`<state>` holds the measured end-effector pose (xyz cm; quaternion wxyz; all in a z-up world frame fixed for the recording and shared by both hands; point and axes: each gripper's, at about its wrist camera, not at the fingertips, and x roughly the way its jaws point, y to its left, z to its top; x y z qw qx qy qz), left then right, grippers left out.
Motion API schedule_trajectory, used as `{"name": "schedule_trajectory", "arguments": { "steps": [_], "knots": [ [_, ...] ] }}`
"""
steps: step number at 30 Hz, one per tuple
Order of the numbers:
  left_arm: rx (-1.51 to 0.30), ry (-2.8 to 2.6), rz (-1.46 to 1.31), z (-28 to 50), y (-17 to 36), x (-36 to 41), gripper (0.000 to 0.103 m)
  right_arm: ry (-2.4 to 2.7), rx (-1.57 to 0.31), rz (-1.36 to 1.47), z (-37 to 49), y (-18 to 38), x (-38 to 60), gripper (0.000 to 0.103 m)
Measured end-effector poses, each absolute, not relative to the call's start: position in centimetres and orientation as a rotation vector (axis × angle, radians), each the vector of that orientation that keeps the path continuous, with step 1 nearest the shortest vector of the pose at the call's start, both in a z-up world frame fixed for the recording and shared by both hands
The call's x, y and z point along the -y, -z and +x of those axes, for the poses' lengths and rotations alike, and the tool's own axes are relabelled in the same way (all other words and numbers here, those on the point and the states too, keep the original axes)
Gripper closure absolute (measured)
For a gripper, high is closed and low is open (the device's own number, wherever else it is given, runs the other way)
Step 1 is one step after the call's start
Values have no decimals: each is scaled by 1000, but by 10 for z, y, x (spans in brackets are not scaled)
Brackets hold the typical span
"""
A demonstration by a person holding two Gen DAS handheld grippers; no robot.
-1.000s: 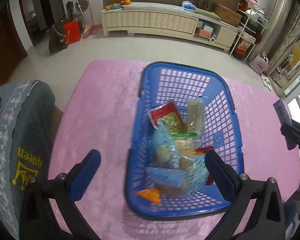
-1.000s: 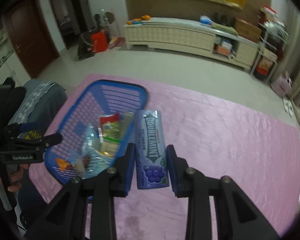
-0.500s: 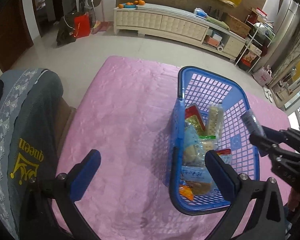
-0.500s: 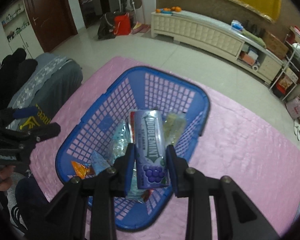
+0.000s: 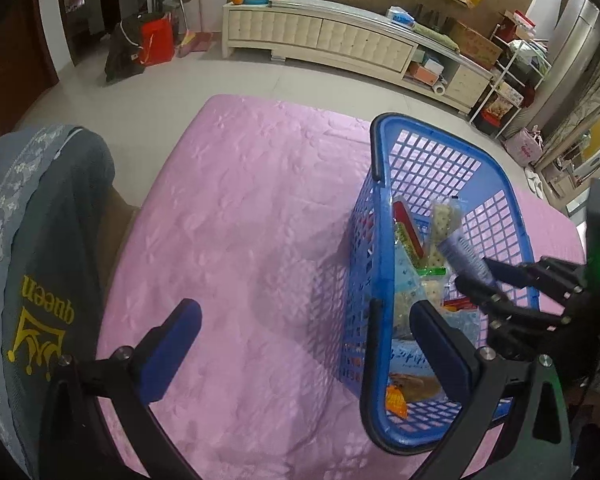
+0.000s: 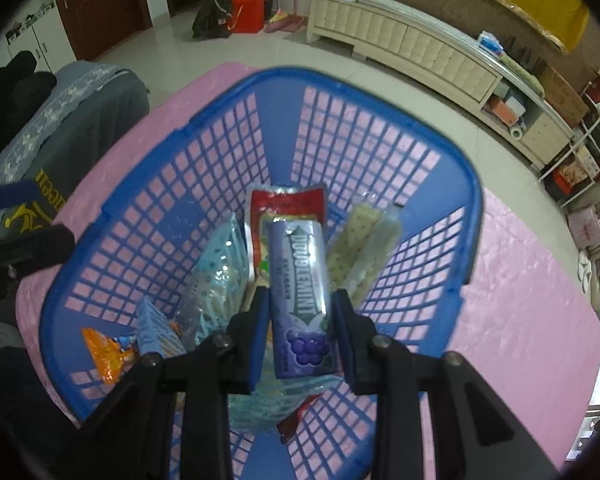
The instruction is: Organize snacks
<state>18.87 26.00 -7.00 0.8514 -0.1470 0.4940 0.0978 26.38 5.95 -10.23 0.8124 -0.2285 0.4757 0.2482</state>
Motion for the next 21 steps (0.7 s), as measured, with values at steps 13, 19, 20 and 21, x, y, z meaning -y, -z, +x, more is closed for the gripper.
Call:
{"name": "schedule_trajectory", "arguments": {
  "steps": [13,19,20,21],
  "knots": [
    [-1038,-197,-324,182,76,-250,0,-492,-1019,-438,267,97,-51,45],
    [-940,-208,-356,151,61,-244,0,-496,-947,-420,241,80,-41,26],
    [-924,-208,-356,145,59,-241,0,-499,-927,-403,233,76,-36,26],
    [-914,-209,-350,140,57,-237,0,-508,-909,-374,225,71,-30,26]
  ]
}}
